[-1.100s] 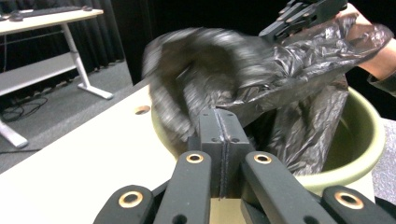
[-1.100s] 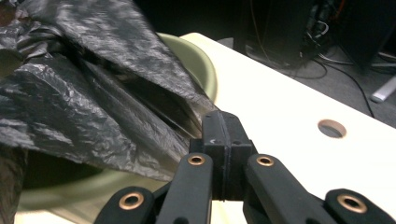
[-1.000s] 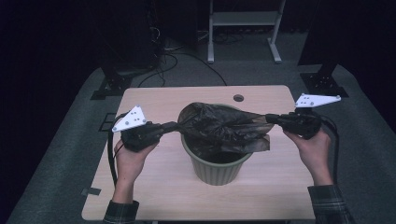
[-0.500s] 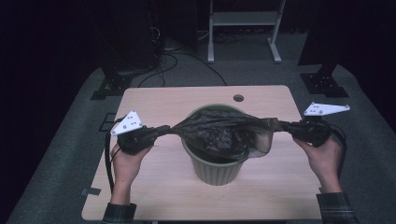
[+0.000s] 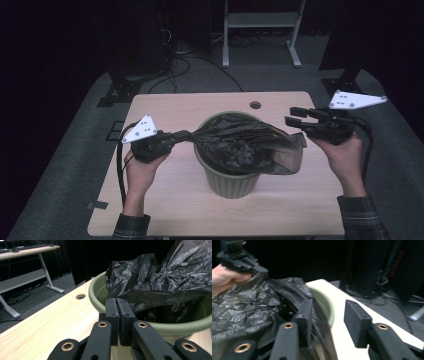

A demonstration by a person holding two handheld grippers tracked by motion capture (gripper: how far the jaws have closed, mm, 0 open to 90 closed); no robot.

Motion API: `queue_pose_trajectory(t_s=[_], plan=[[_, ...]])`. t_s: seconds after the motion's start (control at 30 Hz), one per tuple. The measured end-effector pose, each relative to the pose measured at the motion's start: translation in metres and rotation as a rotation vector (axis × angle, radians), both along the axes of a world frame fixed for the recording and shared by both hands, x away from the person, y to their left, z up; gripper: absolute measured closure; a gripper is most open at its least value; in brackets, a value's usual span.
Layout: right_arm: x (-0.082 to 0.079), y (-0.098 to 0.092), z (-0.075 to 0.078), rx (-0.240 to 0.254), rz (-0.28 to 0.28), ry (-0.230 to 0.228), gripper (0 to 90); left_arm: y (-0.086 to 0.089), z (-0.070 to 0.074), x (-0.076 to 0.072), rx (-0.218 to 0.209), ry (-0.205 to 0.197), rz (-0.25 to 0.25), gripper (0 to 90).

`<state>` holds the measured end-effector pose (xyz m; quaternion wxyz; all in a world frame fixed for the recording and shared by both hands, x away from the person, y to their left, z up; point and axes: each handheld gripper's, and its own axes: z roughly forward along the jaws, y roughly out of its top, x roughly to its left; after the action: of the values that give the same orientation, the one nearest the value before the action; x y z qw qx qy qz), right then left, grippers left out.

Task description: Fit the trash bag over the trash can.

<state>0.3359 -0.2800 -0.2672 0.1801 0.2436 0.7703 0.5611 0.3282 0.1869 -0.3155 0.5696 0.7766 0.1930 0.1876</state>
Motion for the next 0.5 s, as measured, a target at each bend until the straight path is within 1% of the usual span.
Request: queue_pose_trajectory(t_s=[0.07,0.1,0.2,0.27,0.33,0.37,0.4,0.43,0.47,0.5], plan=[[0.006,0.013,-0.003,-0.016,0.037,0.013,54.7,-0.002,0.000,0.001,-0.006,0.001,0.000,87.4],[0.009,0.020,-0.006,-0.024,0.053,0.013,54.7,-0.002,0.001,0.002,-0.007,-0.002,-0.001,87.1],[0.018,0.036,-0.014,-0.062,0.074,0.022,53.5,-0.003,0.000,0.004,-0.012,0.001,-0.004,86.6],[0.024,0.044,-0.019,-0.075,0.094,0.038,52.1,-0.003,0.000,0.005,-0.011,0.007,-0.005,85.2],[0.029,0.050,-0.023,-0.092,0.094,0.052,52.5,-0.002,-0.001,0.005,-0.010,0.005,-0.006,85.2],[0.032,0.053,-0.025,-0.109,0.088,0.059,53.8,-0.001,-0.001,0.005,-0.008,0.006,-0.005,85.1],[0.035,0.055,-0.028,-0.124,0.081,0.065,61.7,-0.001,-0.002,0.004,-0.009,0.006,-0.005,84.6],[0.037,0.055,-0.029,-0.127,0.086,0.073,74.2,0.000,-0.002,0.004,-0.010,0.009,-0.001,82.9],[0.039,0.056,-0.031,-0.129,0.097,0.079,80.9,0.002,-0.003,0.004,-0.013,0.013,0.003,78.0],[0.040,0.057,-0.031,-0.130,0.091,0.075,86.6,0.004,-0.002,0.004,-0.014,0.017,0.008,70.9]])
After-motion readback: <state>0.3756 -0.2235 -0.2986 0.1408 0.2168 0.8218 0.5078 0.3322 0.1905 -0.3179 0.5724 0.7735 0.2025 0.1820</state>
